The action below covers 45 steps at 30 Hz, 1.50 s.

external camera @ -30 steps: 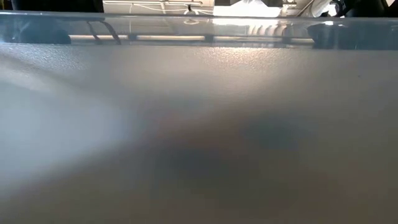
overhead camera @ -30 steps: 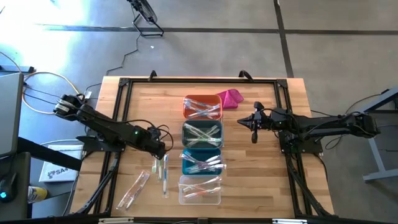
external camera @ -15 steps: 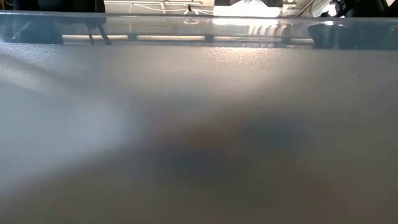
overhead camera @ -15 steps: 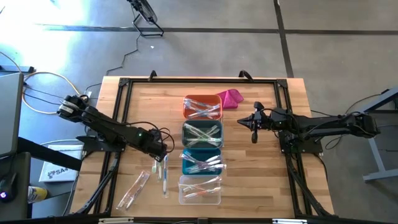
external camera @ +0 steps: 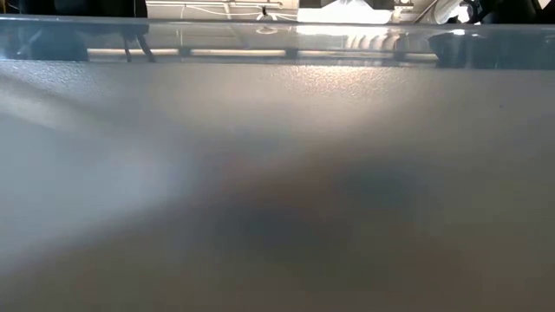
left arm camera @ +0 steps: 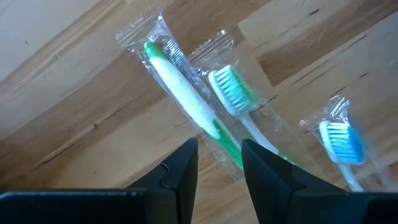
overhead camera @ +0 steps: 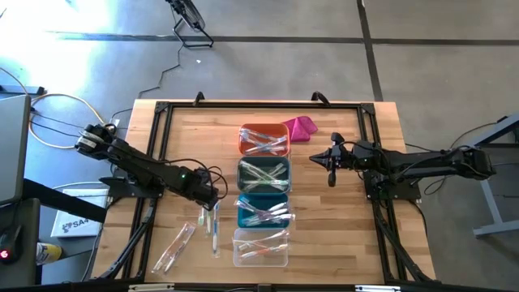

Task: Pick & Place Toothbrushes
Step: Put the green toothbrush into the green bin

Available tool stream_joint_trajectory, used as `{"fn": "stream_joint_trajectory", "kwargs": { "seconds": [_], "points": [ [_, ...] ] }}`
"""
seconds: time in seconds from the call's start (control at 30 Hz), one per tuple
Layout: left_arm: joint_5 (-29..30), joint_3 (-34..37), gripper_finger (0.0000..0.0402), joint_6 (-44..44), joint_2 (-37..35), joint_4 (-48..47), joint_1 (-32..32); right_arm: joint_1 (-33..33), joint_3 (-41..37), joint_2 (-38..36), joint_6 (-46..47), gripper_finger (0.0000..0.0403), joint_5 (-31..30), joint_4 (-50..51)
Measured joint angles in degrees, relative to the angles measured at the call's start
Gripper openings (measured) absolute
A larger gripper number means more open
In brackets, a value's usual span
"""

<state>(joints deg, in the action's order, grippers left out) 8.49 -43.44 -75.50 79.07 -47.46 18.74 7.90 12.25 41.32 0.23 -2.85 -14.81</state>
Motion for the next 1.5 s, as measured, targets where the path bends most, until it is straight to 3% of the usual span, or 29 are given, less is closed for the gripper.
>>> {"fn": "stream_joint_trajectory", "kwargs": {
  "seconds": [0.87,1.2,1.5],
  "points": [
    [1.2,0.0,0.0120,-1.3,0.1,0.9,0.0,0.0,0.0,0.0,0.0,0.0004,0.0,0.0],
    [-0.5,0.1,0.0120,-0.8,6.3,1.4,0.0,0.0,0.0,0.0,0.0,0.0004,0.0,0.0],
    [-2.1,-0.1,0.0119,0.3,7.3,2.9,0.0,0.0,0.0,0.0,0.0,0.0004,0.0,-0.1]
  ]
}}
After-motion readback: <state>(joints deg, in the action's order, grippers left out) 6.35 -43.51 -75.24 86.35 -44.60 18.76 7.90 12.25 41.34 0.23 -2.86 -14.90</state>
